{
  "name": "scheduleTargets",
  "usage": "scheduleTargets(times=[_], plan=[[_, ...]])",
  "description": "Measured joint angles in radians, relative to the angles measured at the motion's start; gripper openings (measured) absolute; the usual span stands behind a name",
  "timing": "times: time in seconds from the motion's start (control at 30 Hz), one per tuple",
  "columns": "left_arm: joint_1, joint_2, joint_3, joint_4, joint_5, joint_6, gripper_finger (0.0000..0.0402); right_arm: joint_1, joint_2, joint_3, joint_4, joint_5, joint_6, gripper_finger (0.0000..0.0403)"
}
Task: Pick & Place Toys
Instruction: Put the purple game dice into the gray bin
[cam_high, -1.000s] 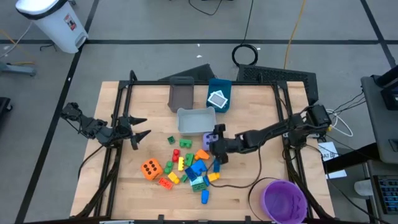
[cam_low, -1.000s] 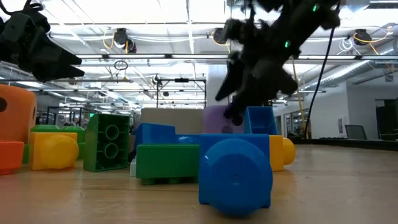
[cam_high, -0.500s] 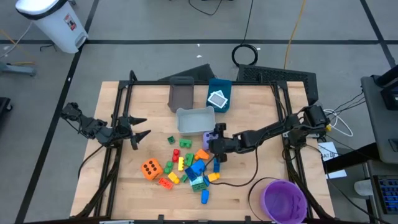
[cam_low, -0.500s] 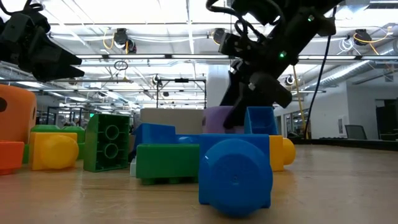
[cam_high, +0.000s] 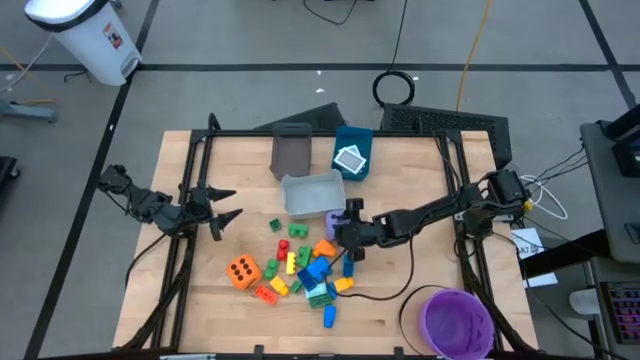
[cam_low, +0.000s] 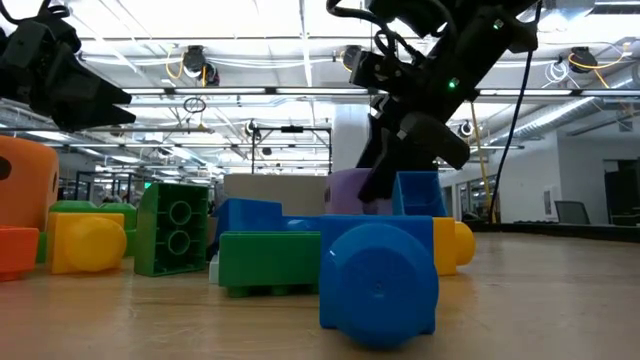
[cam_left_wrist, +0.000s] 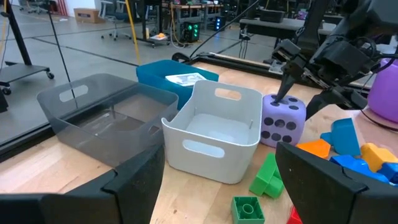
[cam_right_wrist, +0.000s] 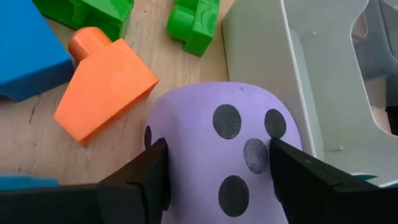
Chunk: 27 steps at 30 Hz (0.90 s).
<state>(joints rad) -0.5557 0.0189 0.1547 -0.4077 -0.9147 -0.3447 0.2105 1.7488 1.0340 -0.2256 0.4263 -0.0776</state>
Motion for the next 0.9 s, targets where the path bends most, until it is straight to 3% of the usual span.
scheduleTargets(times=[0.43,0.67,0.9], plan=[[0.0,0.0,0.0,0.0,0.0,0.0,0.031,0.079,-0.188,-0.007,0.048,-0.031,-0.018,0.0195],[0.0,0.0,0.0,0.0,0.0,0.0,0.031,0.086,-0.217,-0.018,0.233,-0.019,-0.088,0.0126],[0.0,0.0,0.0,0.0,0.0,0.0,0.031,0.086,-0.217,-0.021,0.179,-0.008,-0.073,0.0084]])
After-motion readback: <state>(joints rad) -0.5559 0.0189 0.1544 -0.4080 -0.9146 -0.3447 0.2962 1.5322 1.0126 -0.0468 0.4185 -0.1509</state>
